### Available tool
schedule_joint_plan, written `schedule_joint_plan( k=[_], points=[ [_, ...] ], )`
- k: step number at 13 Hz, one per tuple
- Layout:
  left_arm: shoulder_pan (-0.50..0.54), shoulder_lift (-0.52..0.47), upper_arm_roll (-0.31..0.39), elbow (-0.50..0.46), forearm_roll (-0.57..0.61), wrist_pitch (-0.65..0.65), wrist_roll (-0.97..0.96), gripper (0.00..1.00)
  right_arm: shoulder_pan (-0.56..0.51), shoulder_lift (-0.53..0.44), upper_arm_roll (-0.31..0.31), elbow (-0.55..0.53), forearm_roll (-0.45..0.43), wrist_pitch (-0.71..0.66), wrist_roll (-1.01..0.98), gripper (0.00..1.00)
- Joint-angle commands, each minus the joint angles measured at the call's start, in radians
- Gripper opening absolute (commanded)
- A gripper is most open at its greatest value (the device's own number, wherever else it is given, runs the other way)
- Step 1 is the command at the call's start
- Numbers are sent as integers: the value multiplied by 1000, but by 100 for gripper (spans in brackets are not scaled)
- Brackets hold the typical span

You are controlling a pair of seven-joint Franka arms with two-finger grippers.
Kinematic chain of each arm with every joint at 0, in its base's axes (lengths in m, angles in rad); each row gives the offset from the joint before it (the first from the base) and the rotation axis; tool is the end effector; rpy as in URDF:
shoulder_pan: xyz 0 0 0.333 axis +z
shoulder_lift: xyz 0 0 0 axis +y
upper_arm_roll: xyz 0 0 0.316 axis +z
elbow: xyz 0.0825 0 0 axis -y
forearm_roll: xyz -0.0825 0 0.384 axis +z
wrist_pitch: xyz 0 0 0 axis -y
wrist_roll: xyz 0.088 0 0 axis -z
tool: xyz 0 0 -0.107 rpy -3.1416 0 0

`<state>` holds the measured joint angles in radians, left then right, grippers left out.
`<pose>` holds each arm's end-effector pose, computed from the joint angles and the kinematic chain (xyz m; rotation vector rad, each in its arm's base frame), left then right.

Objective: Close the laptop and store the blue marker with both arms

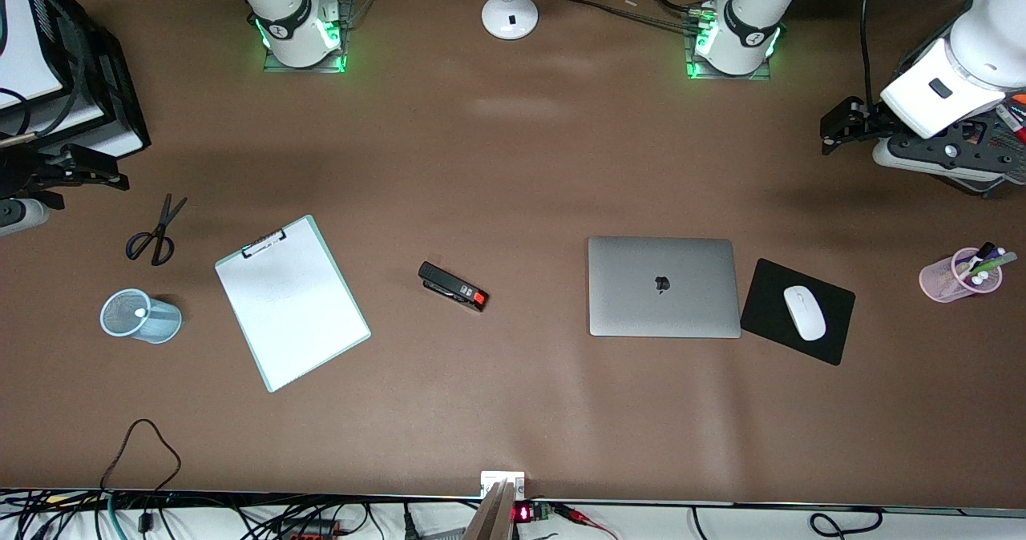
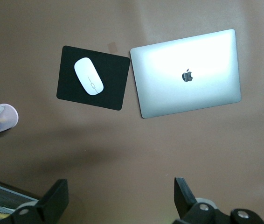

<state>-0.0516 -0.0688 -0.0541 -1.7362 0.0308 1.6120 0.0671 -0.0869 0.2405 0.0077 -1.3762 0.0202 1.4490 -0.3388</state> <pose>0.5300 -0.0539 0.5873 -3.0931 0.2709 0.0851 0.6099 -0.0466 0.5649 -3.0495 -0.3991 0.2458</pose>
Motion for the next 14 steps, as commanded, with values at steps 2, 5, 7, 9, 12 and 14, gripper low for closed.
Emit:
schedule_joint_plan(
  k=[2, 5, 7, 9, 12, 14],
  points=[
    [4, 9, -1, 27, 17, -20, 22, 100, 1, -27, 3, -24, -35, -19, 70, 100],
    [4, 11, -1, 29, 17, -20, 22, 100, 4, -30, 8, -24, -37, -21, 136, 100],
    [4, 12, -1, 27, 17, -20, 22, 100, 33, -32, 6, -24, -49, -21, 194, 100],
    [4, 12, -1, 27, 17, -20, 22, 100, 50, -33, 6, -21, -80, -21, 208, 100],
    [4, 12, -1, 27, 17, -20, 22, 100, 53, -32, 0, -14, -74, -36, 207, 100],
    [4, 12, -1, 27, 17, -21, 22, 100, 39, -99, -9, -8, -63, -47, 216, 100]
  ],
)
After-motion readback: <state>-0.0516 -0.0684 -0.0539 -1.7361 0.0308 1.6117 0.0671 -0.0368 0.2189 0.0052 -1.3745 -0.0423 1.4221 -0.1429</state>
